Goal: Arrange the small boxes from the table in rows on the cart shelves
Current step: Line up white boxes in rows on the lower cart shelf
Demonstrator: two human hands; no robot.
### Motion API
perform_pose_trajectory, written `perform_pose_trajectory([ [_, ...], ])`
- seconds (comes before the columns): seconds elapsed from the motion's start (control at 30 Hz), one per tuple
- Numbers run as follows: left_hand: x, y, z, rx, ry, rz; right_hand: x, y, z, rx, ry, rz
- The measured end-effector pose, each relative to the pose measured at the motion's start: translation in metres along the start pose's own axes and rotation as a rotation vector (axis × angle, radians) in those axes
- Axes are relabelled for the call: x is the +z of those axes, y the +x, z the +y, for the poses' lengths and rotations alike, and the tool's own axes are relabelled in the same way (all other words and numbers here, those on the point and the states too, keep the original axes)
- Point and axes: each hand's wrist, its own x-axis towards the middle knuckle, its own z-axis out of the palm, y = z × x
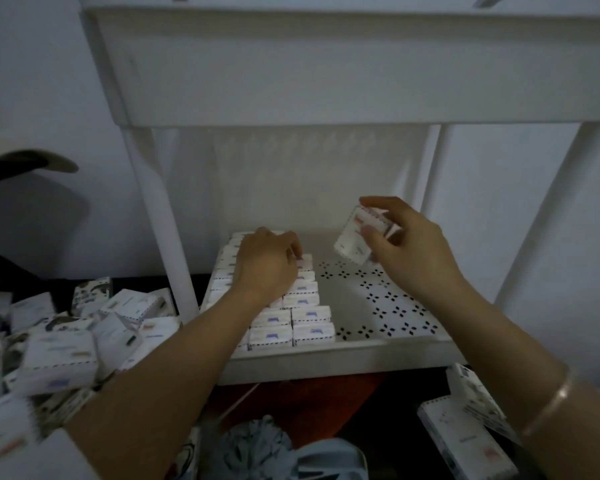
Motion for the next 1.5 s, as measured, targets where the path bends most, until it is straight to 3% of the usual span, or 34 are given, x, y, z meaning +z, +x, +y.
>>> perform_pose_trajectory([
  [0.07, 0.001, 0.001, -0.002, -0.081, -0.038, 0.034, 0.016, 0.023, 0.002, -0.094, -0.253, 0.042],
  [0.13, -0.001, 0.0, -0.001, -0.1, -0.066, 0.066, 0.036, 0.047, 0.006, -0.104, -0.321, -0.02],
  [0.3, -0.005, -0.002, 0.003, -0.023, -0.05, 0.152, 0.081, 0.079, 0.015, 0.089, -0.083, -0.189],
  [0.47, -0.006, -0.002, 0.005, -0.091, -0.074, 0.121, 0.097, 0.075, 0.014, 0.167, 0.303, -0.418],
  [0.63, -0.006, 0.001, 0.006, -0.136, -0.028, 0.072, 0.092, 0.07, 0.013, 0.302, 0.385, -0.561],
  [0.77, -0.007, 0.001, 0.007, -0.106, 0.002, 0.114, 0.099, 0.058, 0.009, 0.305, 0.27, -0.572],
  [0.9, -0.017, -0.005, 0.016, -0.026, -0.029, 0.256, 0.086, 0.052, 0.008, 0.119, -0.075, -0.596],
  [1.0, -0.028, -0.005, 0.024, 0.0, -0.041, 0.276, 0.059, 0.041, -0.001, 0.049, -0.144, -0.57],
  [1.17, -0.066, -0.013, 0.065, -0.084, -0.164, 0.12, 0.001, -0.01, -0.008, -0.039, -0.054, -0.467],
  [1.23, -0.078, -0.027, 0.088, -0.058, -0.221, -0.018, -0.026, -0.038, -0.007, -0.093, -0.025, -0.387],
  [1.33, -0.08, -0.066, 0.118, 0.032, -0.27, -0.326, -0.068, -0.082, 0.0, -0.081, -0.043, -0.35],
  [1.5, -0.059, -0.118, 0.157, 0.255, -0.172, -0.645, -0.112, -0.14, 0.025, 0.079, -0.231, -0.348],
])
